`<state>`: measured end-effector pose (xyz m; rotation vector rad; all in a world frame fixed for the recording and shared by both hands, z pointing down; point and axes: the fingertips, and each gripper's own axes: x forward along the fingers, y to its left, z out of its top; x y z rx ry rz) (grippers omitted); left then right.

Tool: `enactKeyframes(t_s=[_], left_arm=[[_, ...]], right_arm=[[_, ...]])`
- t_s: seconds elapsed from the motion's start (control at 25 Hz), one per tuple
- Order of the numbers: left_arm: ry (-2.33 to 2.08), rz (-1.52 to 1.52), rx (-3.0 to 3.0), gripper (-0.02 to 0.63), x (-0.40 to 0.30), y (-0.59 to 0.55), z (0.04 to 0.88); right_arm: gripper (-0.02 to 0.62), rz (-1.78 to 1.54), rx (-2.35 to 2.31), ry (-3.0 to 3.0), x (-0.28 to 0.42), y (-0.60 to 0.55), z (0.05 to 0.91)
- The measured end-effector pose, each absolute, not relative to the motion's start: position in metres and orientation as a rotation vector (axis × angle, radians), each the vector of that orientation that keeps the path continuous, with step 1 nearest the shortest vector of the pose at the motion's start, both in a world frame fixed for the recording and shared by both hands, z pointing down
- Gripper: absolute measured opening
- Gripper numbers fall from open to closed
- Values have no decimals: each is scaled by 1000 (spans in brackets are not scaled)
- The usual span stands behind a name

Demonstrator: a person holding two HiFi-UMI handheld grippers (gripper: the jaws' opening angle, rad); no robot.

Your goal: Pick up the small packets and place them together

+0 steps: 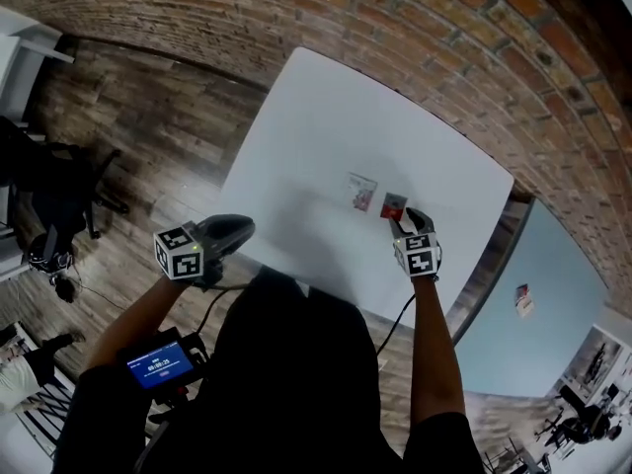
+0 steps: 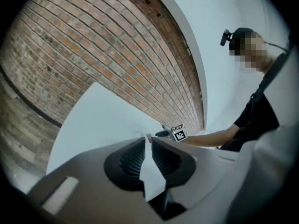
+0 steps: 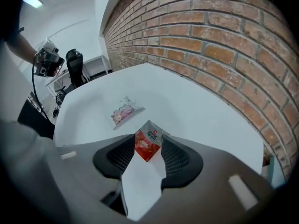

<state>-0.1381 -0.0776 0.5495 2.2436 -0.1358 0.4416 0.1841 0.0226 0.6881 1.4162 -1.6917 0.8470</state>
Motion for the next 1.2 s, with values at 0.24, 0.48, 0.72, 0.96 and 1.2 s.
enactKeyframes(t_s=[0.24, 0.48, 0.72, 0.96, 1.2], left_arm=[[-373, 315, 2154, 43, -166, -61, 555], [-371, 328, 2164, 43, -158, -55, 560], [-394, 310, 2169, 43, -156, -63, 557], [-353, 299, 2233, 43, -143, -67, 543], [-262, 273, 2425, 2, -114, -83, 504]], right_arm=[[190, 874, 1392, -1685, 192, 12, 708], [198, 922, 1436, -1589, 192, 18, 721], [193, 958, 1522, -1529, 187, 23, 718], [225, 953, 1622, -1585, 186, 19, 691], [133, 896, 1920, -1667, 158, 41, 594]])
